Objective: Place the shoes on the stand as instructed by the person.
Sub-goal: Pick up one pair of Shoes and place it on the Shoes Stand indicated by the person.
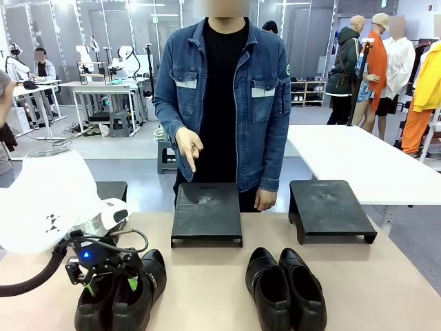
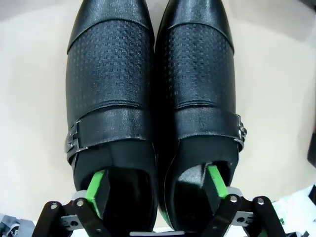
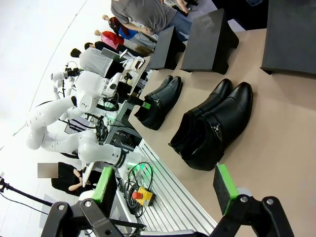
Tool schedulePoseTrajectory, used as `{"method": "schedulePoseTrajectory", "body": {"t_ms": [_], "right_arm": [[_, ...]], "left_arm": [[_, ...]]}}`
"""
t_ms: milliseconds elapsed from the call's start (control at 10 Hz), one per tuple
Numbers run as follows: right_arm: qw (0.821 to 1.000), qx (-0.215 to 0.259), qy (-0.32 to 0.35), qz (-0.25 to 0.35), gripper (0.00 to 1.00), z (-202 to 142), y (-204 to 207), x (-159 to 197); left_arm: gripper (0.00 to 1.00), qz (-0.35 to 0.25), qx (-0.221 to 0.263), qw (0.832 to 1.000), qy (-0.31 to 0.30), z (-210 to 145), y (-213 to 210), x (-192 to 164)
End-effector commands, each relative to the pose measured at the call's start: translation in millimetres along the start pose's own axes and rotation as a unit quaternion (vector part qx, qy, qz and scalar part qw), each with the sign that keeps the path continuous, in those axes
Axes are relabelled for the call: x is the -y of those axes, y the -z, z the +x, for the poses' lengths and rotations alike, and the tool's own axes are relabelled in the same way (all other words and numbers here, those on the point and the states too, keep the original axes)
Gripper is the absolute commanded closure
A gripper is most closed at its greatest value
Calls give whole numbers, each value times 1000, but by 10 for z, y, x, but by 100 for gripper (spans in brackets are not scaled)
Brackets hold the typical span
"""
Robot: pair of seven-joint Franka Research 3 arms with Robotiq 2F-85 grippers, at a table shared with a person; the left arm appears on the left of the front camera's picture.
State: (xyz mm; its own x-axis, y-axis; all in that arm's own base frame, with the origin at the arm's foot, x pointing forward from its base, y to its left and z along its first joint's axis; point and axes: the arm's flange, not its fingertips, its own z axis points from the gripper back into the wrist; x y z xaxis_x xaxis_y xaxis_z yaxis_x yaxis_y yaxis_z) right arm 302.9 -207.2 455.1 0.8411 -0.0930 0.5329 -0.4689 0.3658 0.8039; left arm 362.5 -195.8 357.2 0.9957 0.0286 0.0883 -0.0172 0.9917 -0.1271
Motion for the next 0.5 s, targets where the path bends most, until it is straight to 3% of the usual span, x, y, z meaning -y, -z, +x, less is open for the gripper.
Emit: {"method": "schedulePoseTrajectory", "body": {"t_ms": [0, 100, 200, 400], "right_arm": [[1000, 2, -5, 3, 0, 2, -12, -11], [1000, 2, -5, 3, 0, 2, -12, -11], [1000, 2, -5, 3, 0, 2, -12, -11], [1000, 2, -5, 3, 0, 2, -12, -11]], "left_arm": [[60, 18, 7, 1000, -5, -88, 127, -13], [71, 16, 6, 1000, -5, -88, 114, -4], [100, 20, 5, 1000, -4, -98, 120, -5], [100, 29, 0, 1000, -8, -120, 159, -6]]}}
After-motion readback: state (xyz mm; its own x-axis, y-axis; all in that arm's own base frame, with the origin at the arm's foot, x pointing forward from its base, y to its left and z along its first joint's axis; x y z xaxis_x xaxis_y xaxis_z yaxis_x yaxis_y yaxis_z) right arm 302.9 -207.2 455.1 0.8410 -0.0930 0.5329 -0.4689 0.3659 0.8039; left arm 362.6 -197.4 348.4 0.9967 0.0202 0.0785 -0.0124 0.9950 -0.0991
